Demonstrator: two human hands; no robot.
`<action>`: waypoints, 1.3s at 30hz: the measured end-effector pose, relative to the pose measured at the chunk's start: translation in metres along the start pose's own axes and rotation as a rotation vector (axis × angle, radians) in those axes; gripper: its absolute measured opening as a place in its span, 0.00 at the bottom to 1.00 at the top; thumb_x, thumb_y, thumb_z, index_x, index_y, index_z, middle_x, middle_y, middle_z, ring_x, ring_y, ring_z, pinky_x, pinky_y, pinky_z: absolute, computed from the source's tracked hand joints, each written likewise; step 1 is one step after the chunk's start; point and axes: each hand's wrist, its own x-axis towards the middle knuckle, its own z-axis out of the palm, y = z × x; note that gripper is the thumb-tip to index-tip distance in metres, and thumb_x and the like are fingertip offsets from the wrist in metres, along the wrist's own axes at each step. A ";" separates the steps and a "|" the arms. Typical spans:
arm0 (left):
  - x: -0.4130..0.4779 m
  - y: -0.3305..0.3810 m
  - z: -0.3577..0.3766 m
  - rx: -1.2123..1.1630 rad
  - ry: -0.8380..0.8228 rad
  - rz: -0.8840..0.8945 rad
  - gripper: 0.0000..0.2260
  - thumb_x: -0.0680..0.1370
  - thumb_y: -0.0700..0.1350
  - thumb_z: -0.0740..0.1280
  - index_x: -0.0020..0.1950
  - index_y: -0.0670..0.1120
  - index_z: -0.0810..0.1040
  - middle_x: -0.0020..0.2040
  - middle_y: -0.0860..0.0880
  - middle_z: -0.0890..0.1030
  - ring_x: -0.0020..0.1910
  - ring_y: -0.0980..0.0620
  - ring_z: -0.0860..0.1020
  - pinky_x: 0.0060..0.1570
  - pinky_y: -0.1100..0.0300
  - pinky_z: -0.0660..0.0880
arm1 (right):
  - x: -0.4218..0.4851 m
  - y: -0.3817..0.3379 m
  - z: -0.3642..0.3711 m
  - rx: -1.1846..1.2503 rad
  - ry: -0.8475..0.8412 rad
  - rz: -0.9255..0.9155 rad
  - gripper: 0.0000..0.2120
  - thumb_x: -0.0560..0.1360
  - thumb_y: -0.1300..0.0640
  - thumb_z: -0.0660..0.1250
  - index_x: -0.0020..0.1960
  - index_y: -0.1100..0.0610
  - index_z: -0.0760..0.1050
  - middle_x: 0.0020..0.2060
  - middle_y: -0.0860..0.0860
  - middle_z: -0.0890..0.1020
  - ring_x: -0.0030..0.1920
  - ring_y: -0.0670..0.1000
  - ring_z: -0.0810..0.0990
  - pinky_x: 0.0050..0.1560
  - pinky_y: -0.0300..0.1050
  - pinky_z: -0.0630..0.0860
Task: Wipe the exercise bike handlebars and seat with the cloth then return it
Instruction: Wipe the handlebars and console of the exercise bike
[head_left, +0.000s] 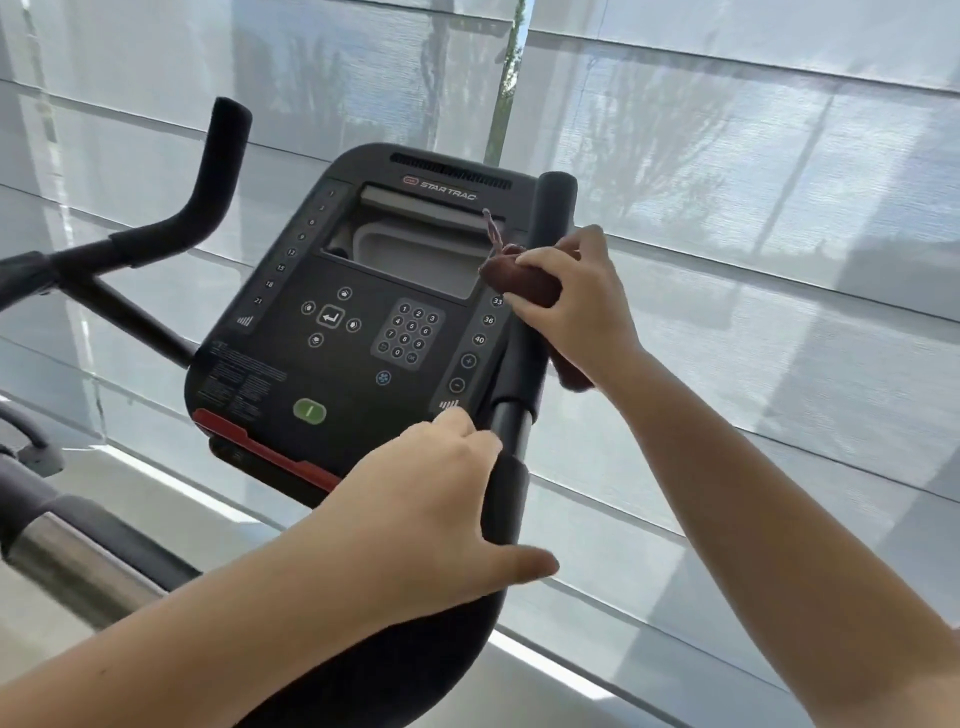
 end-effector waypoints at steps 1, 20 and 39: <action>-0.004 0.002 0.005 0.026 0.012 0.010 0.33 0.64 0.70 0.63 0.62 0.52 0.67 0.55 0.56 0.68 0.53 0.57 0.69 0.53 0.59 0.72 | -0.001 -0.002 0.005 -0.051 -0.063 -0.005 0.15 0.68 0.54 0.72 0.54 0.55 0.78 0.52 0.57 0.70 0.52 0.56 0.72 0.56 0.42 0.69; -0.016 -0.015 0.032 -0.114 0.291 0.115 0.36 0.68 0.65 0.62 0.73 0.54 0.59 0.64 0.59 0.64 0.60 0.58 0.64 0.58 0.63 0.66 | -0.017 -0.012 0.008 -0.142 -0.265 -0.002 0.15 0.68 0.53 0.72 0.54 0.52 0.79 0.50 0.56 0.71 0.50 0.55 0.73 0.54 0.43 0.68; -0.014 -0.014 0.036 -0.075 0.263 0.098 0.33 0.69 0.65 0.60 0.71 0.55 0.58 0.62 0.58 0.62 0.59 0.56 0.63 0.56 0.60 0.69 | 0.019 -0.012 0.023 -0.704 -0.175 -0.241 0.13 0.72 0.51 0.67 0.51 0.58 0.76 0.56 0.60 0.70 0.46 0.59 0.68 0.38 0.50 0.75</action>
